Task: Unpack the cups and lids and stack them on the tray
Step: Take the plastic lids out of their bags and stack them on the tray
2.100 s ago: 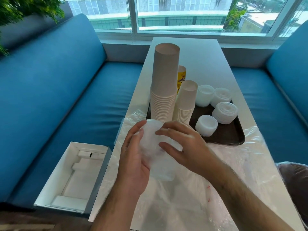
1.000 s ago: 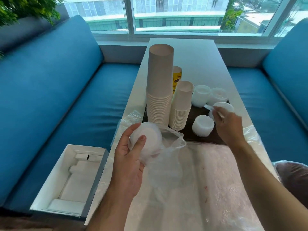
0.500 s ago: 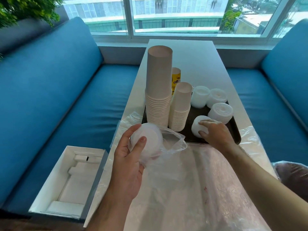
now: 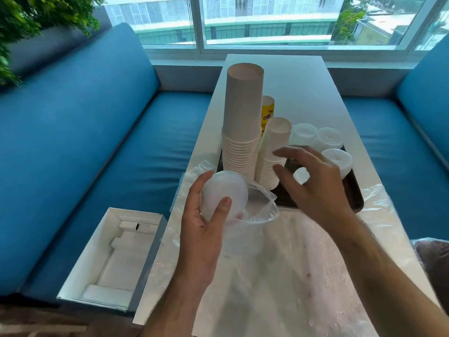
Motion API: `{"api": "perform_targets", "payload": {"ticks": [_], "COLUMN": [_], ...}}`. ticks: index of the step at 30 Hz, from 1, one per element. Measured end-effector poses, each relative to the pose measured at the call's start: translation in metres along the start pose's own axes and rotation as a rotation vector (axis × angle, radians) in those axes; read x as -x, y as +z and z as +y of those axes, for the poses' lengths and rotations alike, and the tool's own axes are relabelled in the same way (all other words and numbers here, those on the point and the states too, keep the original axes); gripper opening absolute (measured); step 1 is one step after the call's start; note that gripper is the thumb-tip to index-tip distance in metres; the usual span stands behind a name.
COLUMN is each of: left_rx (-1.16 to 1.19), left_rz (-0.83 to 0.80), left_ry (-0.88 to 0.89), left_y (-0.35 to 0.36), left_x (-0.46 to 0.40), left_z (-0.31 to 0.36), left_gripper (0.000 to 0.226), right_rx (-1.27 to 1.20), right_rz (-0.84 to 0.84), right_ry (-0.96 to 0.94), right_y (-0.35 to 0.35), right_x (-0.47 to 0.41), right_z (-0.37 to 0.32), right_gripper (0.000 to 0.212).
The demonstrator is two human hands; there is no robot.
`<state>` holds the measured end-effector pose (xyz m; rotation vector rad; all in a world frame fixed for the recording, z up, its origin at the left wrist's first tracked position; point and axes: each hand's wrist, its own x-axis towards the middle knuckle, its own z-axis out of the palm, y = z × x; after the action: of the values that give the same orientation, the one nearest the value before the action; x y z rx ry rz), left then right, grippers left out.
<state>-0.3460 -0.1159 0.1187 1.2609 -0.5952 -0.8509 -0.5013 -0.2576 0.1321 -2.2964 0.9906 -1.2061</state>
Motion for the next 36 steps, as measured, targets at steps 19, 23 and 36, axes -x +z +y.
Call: {"api": "perform_targets", "payload": {"ticks": [19, 23, 36], "left_rx": [0.131, 0.211, 0.314], "left_rz": [0.031, 0.067, 0.118], "left_ry": [-0.059, -0.107, -0.110], "left_y": [-0.001, 0.000, -0.001], "left_x": [0.005, 0.004, 0.001], "left_z": [0.016, 0.018, 0.017], "left_gripper": [0.038, 0.027, 0.026], "right_rx": [-0.058, -0.083, -0.575], "right_rz": [-0.166, -0.214, 0.108], "right_ry": [-0.260, -0.149, 0.170], "right_y": [0.034, 0.031, 0.001], "right_x": [0.019, 0.018, 0.005], "right_z": [-0.045, -0.046, -0.019], "right_gripper": [0.044, 0.045, 0.015]}}
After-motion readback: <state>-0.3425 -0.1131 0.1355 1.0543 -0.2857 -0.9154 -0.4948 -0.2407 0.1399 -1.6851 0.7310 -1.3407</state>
